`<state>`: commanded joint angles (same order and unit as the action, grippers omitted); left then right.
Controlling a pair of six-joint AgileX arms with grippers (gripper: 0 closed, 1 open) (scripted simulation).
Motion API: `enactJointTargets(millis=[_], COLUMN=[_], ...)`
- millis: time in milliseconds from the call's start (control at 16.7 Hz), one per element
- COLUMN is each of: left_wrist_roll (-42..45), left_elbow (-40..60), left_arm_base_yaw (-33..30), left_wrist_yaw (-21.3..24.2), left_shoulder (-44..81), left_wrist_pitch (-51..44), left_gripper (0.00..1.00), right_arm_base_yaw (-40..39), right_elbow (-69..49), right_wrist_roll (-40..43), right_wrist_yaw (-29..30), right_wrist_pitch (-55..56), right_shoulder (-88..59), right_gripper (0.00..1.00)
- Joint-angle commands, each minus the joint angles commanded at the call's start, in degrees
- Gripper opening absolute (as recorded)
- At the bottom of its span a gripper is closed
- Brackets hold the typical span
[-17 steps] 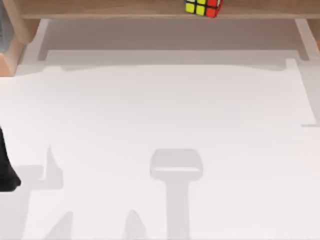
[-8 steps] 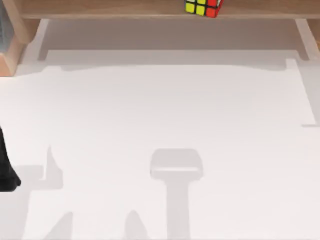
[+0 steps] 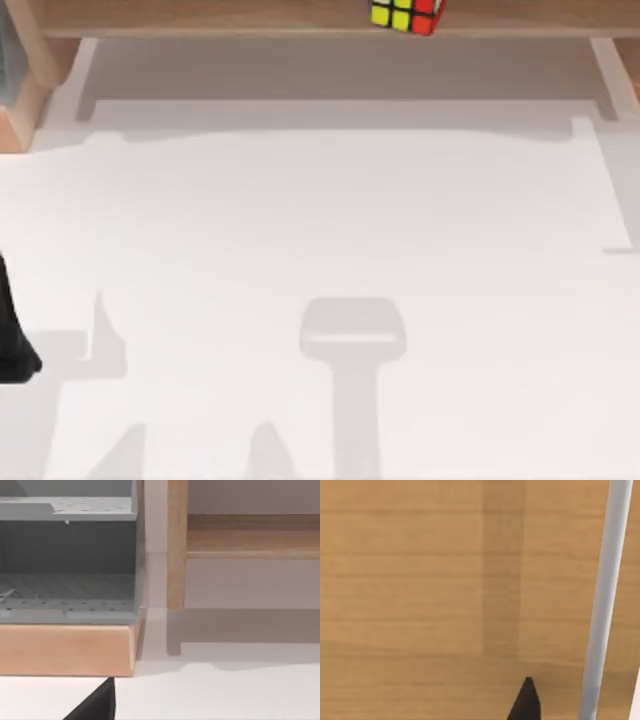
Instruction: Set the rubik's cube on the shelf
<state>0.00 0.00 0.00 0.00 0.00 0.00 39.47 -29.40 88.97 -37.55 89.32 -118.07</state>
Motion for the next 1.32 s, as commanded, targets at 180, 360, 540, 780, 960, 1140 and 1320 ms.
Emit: enactJointTargets(millis=[180, 360, 540, 780, 960, 1140, 1320], left_wrist_roll=[0.00, 0.00, 0.00, 0.00, 0.00, 0.00, 0.00], left_elbow=[0.00, 0.00, 0.00, 0.00, 0.00, 0.00, 0.00], left_arm_base_yaw=[0.00, 0.00, 0.00, 0.00, 0.00, 0.00, 0.00], left_wrist_yaw=[0.00, 0.00, 0.00, 0.00, 0.00, 0.00, 0.00], left_shoulder=[0.00, 0.00, 0.00, 0.00, 0.00, 0.00, 0.00], left_wrist_pitch=[0.00, 0.00, 0.00, 0.00, 0.00, 0.00, 0.00], left_gripper=[1.00, 1.00, 1.00, 1.00, 1.00, 1.00, 1.00], right_arm_base_yaw=[0.00, 0.00, 0.00, -0.03, -2.06, -4.81, -6.59], right_elbow=[0.00, 0.00, 0.00, -0.14, -3.69, -9.37, -12.54], right_wrist_roll=[0.00, 0.00, 0.00, -0.11, -0.17, -0.13, -0.02], right_wrist_yaw=[0.00, 0.00, 0.00, 0.12, 1.96, 4.94, 6.80], right_wrist_pitch=[0.00, 0.00, 0.00, -0.28, -2.59, -5.96, -8.14], right_shoulder=[0.00, 0.00, 0.00, -0.22, -1.62, -3.58, -4.83], right_gripper=[0.02, 0.00, 0.00, 0.00, 0.00, 0.00, 0.00])
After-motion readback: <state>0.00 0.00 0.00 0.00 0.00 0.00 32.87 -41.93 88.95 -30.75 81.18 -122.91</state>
